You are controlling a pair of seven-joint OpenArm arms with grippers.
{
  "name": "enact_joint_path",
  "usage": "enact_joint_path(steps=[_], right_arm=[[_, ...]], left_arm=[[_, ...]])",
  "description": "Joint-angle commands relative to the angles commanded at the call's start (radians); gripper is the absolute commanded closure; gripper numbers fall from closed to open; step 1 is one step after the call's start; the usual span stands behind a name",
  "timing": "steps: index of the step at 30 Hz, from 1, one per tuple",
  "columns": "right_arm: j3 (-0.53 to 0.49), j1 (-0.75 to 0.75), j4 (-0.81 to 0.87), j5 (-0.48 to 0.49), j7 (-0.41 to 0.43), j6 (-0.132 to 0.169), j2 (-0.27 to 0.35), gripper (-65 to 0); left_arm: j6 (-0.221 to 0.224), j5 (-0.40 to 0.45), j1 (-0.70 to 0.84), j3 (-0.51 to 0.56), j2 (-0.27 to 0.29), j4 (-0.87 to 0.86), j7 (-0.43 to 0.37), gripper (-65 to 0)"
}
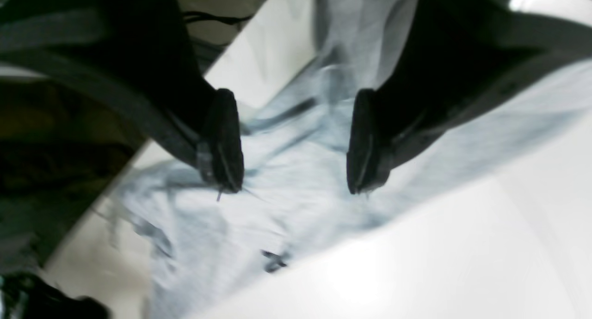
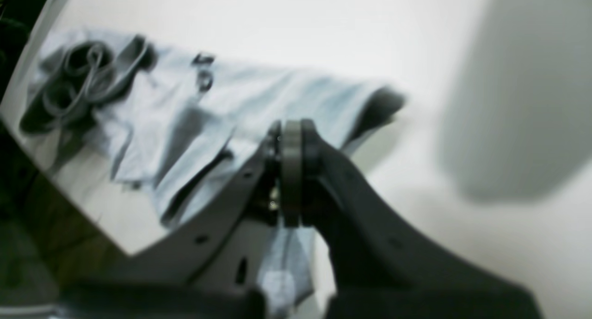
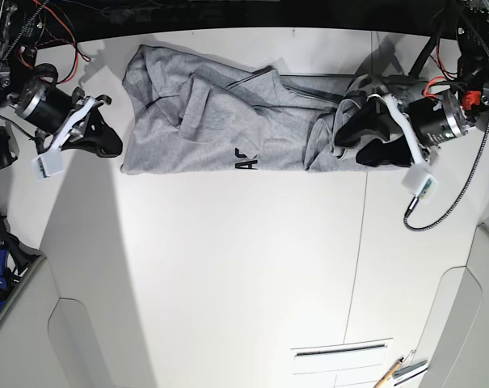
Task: Fold the T-shirt properly
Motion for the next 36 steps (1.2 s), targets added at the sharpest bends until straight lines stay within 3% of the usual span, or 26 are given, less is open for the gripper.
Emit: enact_joint_path(steps=[7, 11, 16, 21, 24, 29, 36], right_arm=[[0.124, 0.0, 0.0, 0.0, 0.002, -0.003, 0.0, -0.8], [0.125, 0.0, -0.002, -0.043, 0.002, -0.003, 0.004, -23.7], [0.124, 0.0, -0.005, -0.103, 0.029, -0.03, 0.041, -37.8], [0.124, -0.001, -0.016, -0.131, 0.028, -0.045, 0.055, -38.2], [0.124, -0.001, -0.079, -0.095, 0.025, -0.043, 0.055, -38.2], [0.124, 0.0, -0.25, 0.055, -0.037, 0.001, 0.054, -38.2], [0.083, 0.0, -0.358, 0.16, -0.116, 0.02, 0.052, -38.2]], left_arm=[[0.0, 0.031, 0.003, -0.148, 0.0, -0.063, -0.003, -39.0], [0.0, 0.059, 0.003, -0.158, 0.0, -0.14, -0.004, -39.0], [0.0, 0.065, 0.003, -0.158, 0.0, -0.205, -0.003, -39.0], [0.0, 0.062, 0.006, -0.207, 0.0, -0.205, -0.004, -39.0], [0.0, 0.062, 0.006, -0.23, 0.0, -0.205, -0.003, -39.0], [0.0, 0.064, 0.006, -0.231, 0.0, -0.205, -0.003, -39.0], [0.0, 0.042, 0.006, -0.231, 0.001, -0.205, -0.018, -39.0]])
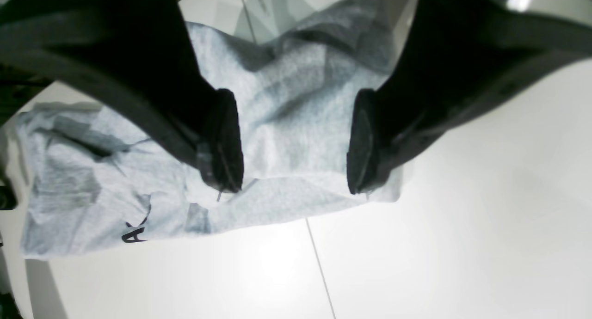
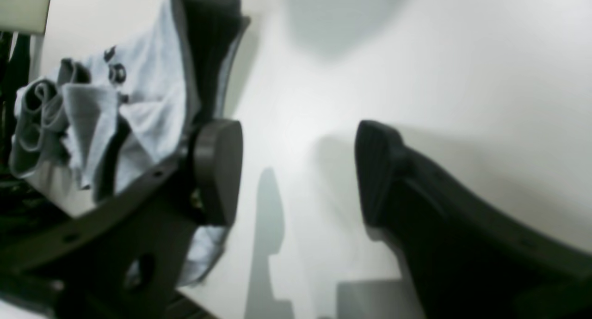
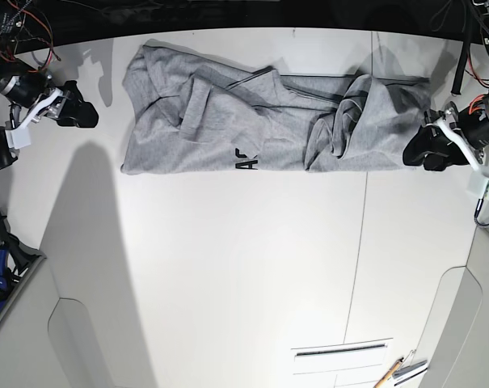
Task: Fold the T-shirt properly
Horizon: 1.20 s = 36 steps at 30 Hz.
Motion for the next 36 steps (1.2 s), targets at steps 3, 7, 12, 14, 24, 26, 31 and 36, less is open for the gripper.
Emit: enact_joint_path(steps=[3, 7, 12, 14, 24, 26, 31, 36], right_arm=[[-0.058, 0.001, 0.0, 0.002, -0.001, 0.0, -0.001, -38.2], [-0.143, 0.015, 0.0, -0.001, 0.003, 0.0, -0.019, -38.2], [-0.212, 0.044, 0.0, -0.023, 0.002, 0.0, -0.087, -38.2], [-0.243, 0.05, 0.0, -0.03, 0.002, 0.0, -0.104, -38.2], [-0.274, 0.05, 0.0, -0.038, 0.002, -0.001, -0.17, -31.3], [-0.274, 0.05, 0.0, -0.056, 0.002, 0.0, -0.169, -19.9], [-0.274, 0.05, 0.0, -0.067, 0.016, 0.0, -0.169, -2.7], [-0.274, 0.052, 0.002, -0.116, 0.055, 0.004, -0.168, 0.0]], left_arm=[[0.0, 0.0, 0.0, 0.0, 0.0, 0.0, 0.0, -39.0], [0.0, 0.0, 0.0, 0.0, 0.0, 0.0, 0.0, -39.0], [0.0, 0.0, 0.003, 0.0, 0.0, 0.0, 0.0, -39.0], [0.0, 0.0, 0.003, 0.0, 0.0, 0.0, 0.0, -39.0], [0.0, 0.0, 0.011, 0.0, 0.0, 0.0, 0.0, -39.0], [0.0, 0.0, 0.011, 0.0, 0.0, 0.0, 0.0, -39.0], [0.0, -0.001, 0.011, 0.0, 0.0, 0.0, 0.0, -39.0], [0.0, -0.04, 0.01, 0.0, -0.001, 0.0, -0.001, -39.0]])
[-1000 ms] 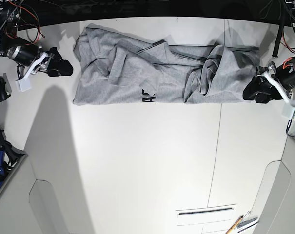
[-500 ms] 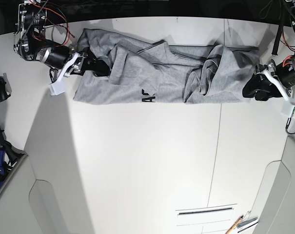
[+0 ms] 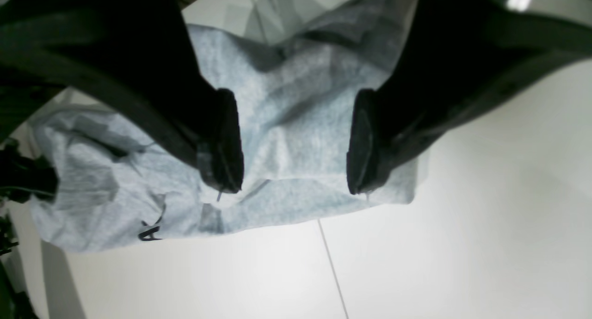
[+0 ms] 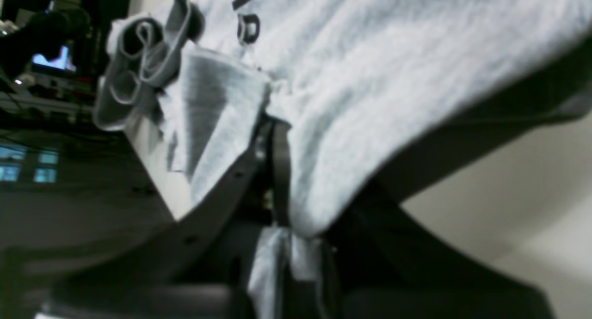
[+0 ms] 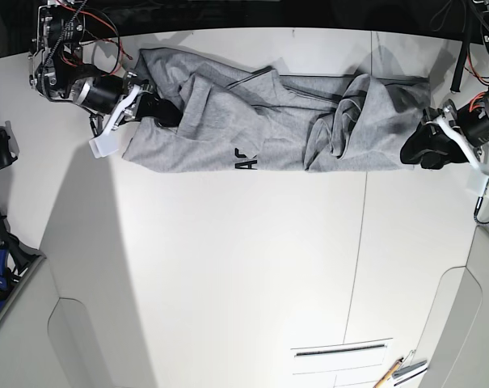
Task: Fold the T-shirt properly
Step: 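Grasp the other strip end with the right gripper and lift it, then fold the held end with the right gripper over onto the bundle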
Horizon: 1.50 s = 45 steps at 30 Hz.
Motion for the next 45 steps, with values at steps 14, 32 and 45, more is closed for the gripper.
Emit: enact_joint_path(steps=[14, 32, 45], right_arm=[[0.113, 0.034, 0.025, -0.014, 0.0, -0.005, 0.186, 0.0], [0.214, 0.174, 0.038, 0.114, -0.13, -0.015, 0.334, 0.0], [0.193, 0.234, 0.393, 0.117, -0.141, -0.016, 0.295, 0.0]], left_arm=[[0.0, -0.073, -0.026, -0.124, -0.007, 0.001, 0.032, -39.0], [0.0, -0.066, 0.126, -0.107, 0.078, 0.001, 0.047, -39.0], [0.0, 0.149, 0.172, 0.219, 0.134, 0.0, -0.061, -39.0]])
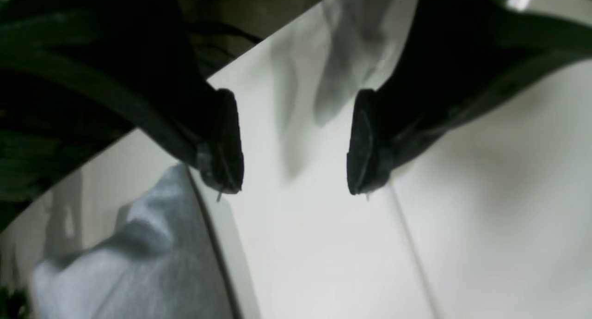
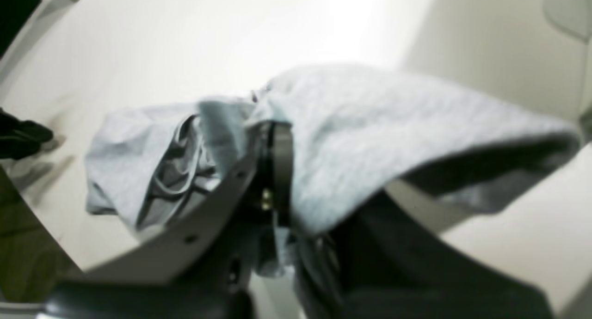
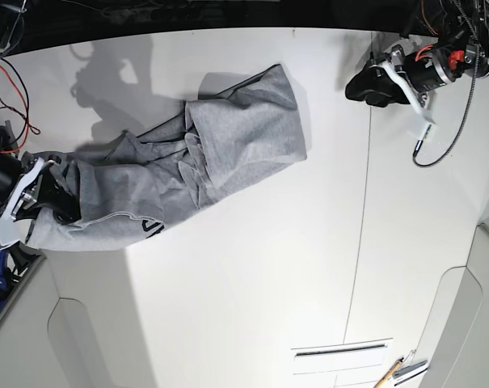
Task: Fold the T-shirt properly
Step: 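Fold the held end with the right gripper over onto the bundle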
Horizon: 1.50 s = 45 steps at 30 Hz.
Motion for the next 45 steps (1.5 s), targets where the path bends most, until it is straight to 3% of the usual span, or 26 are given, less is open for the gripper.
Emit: enact_joint_path(steps=[5, 11, 18, 22, 28, 32, 34, 40, 45], right_arm=[[-0.079, 0.032, 0.027, -0.003, -0.001, 0.0, 0.0, 0.0], [-0.259, 0.087, 0.027, -0.025, -0.001, 0.0, -0.01, 0.0], [-0.423, 0.116, 0.027, -0.076, 0.008, 0.0, -0.176, 0.0], [-0.51, 0.115, 0.026, -0.17, 0.026, 0.0, -0.274, 0.0], [-0.649, 0.113, 0.023, -0.294, 0.03, 0.0, -0.346, 0.0], [-0.727, 0.113, 0.0, -0.33, 0.034, 0.0, -0.349, -28.0], [-0.761, 0.113, -0.022, -0.33, 0.051, 0.0, -0.349, -32.8], [-0.941, 0.113, -0.031, -0.329, 0.06, 0.0, -0.349, -32.8], [-1.087, 0.113, -0.03, -0.328, 0.077, 0.0, -0.349, -32.8]], left_arm=[[0.0, 0.078, -0.002, 0.103, 0.0, 0.0, -0.044, -39.0], [0.0, 0.089, -0.003, 0.111, 0.045, 0.0, -0.044, -39.0], [0.0, 0.085, -0.003, 0.111, 0.08, 0.0, -0.044, -39.0], [0.0, 0.085, -0.002, 0.111, 0.08, 0.0, -0.043, -39.0], [0.0, 0.08, -0.002, 0.111, 0.08, 0.0, -0.043, -39.0], [0.0, -0.022, -0.003, 0.106, 0.079, 0.004, 0.007, -39.0], [0.0, -0.082, -0.002, 0.071, 0.079, 0.024, 0.059, -39.0], [0.0, -0.269, -0.002, -0.232, 0.079, 0.107, 0.198, -39.0], [0.0, -0.327, 0.004, -0.454, 0.067, 0.11, 0.214, -39.0]])
